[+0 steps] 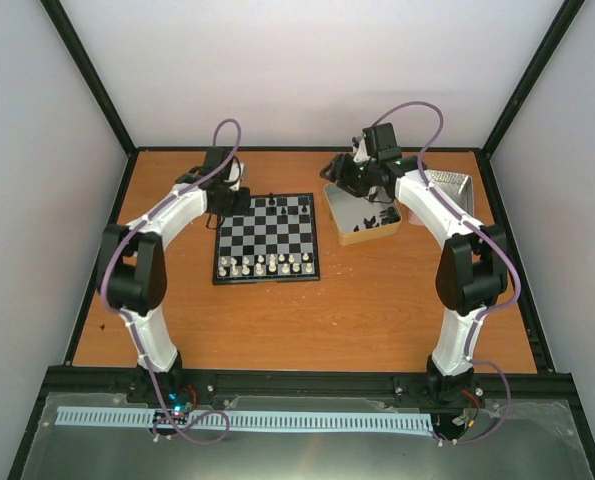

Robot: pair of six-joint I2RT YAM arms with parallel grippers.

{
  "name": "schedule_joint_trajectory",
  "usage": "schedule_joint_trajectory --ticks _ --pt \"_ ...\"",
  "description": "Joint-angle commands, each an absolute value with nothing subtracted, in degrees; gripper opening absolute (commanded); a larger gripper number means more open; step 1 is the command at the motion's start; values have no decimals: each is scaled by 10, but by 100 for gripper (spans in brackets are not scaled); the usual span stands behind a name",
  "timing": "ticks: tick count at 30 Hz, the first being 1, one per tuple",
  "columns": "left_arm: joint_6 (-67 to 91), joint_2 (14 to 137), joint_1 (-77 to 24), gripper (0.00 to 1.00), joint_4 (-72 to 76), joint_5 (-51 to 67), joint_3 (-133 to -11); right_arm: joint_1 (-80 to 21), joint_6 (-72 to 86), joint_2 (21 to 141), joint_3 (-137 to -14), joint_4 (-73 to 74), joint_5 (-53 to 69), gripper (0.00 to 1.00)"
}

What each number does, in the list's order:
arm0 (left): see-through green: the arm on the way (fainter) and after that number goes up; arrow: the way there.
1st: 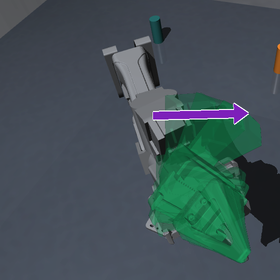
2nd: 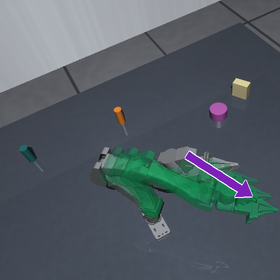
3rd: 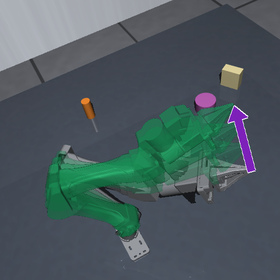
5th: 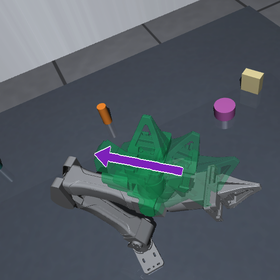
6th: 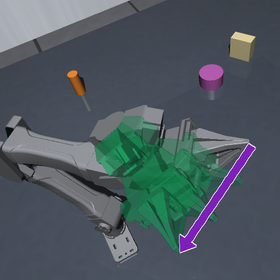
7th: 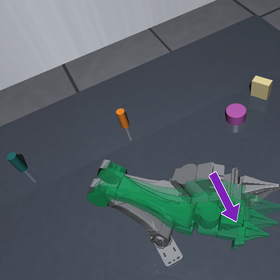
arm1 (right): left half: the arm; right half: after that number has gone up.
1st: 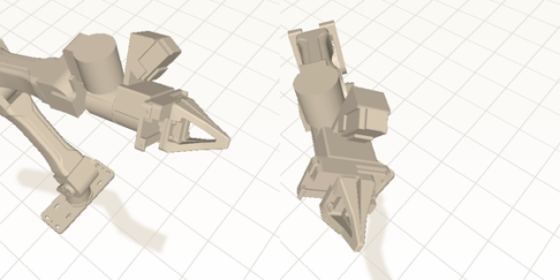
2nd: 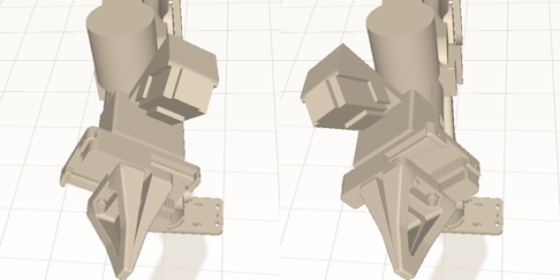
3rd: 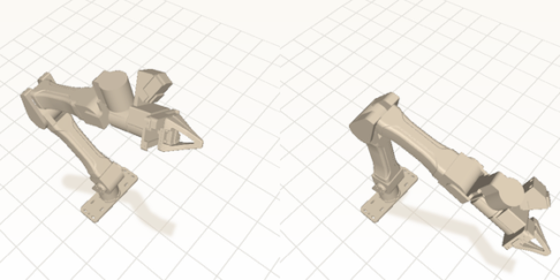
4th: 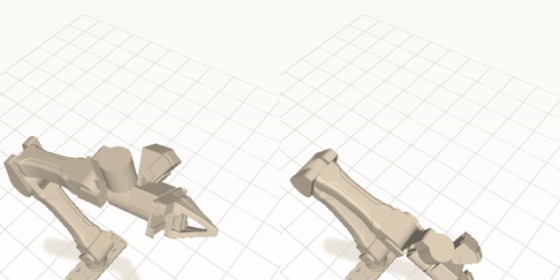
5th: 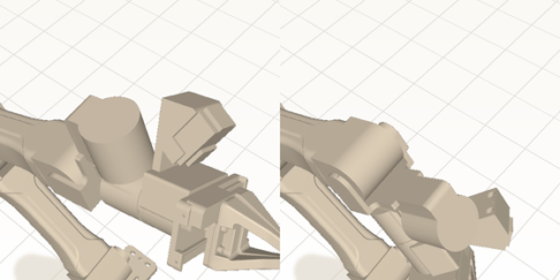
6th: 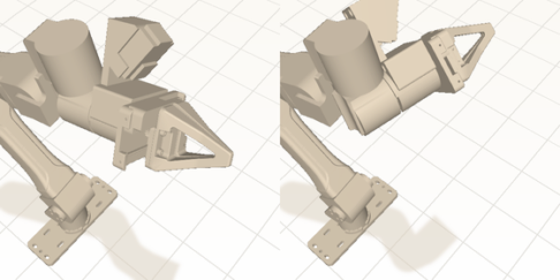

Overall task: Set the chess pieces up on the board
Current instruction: Place the chess piece on the chessboard.

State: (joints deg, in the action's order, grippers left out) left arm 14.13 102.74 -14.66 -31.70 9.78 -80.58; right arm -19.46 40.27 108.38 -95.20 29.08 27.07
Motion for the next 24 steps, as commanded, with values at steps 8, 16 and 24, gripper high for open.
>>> schedule_joint_trajectory --ticks 8,16,24 --pt "112 1189 -141 1 -420 -33 -988 -198 342 1093 -955 357 214 58" --pt "100 1241 -133 1 -437 -53 -1033 -191 333 1121 -989 375 215 58" --pt "89 1266 -133 4 -452 -50 -1050 -189 332 1143 -1013 381 223 57"
